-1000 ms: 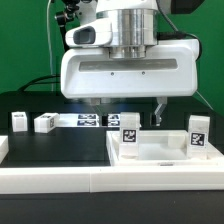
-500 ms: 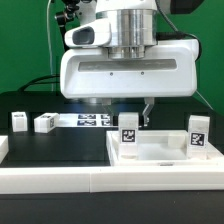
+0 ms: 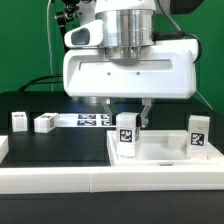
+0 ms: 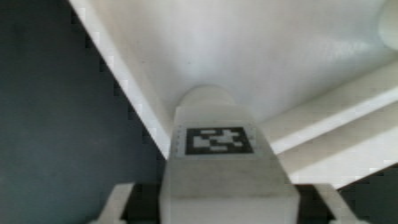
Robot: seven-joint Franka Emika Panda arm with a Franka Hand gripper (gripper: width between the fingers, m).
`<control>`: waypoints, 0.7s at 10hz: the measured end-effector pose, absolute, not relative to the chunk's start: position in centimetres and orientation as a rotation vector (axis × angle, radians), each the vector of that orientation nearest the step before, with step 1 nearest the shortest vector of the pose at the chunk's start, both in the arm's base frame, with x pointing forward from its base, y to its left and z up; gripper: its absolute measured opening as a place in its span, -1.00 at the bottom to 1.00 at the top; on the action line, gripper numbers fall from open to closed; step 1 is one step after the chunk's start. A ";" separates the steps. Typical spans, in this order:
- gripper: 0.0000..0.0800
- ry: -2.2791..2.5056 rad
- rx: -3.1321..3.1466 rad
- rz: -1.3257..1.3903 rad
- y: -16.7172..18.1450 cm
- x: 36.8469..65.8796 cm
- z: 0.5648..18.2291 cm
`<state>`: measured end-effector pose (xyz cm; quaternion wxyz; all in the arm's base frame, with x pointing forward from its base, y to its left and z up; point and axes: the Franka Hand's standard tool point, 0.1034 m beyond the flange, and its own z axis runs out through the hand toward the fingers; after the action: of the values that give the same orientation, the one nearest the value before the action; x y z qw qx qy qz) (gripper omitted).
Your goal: Assemble square table
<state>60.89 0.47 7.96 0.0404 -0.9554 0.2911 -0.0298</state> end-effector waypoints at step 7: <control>-0.27 1.855 -2.385 -0.055 1.1 61.0 7.8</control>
Offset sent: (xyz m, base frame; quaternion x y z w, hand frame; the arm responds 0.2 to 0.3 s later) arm -0.0121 0.0016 -0.0062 -0.0151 -0.0037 0.2123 0.9771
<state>60.96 1.06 7.81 0.0599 -0.7878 0.6127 -0.0183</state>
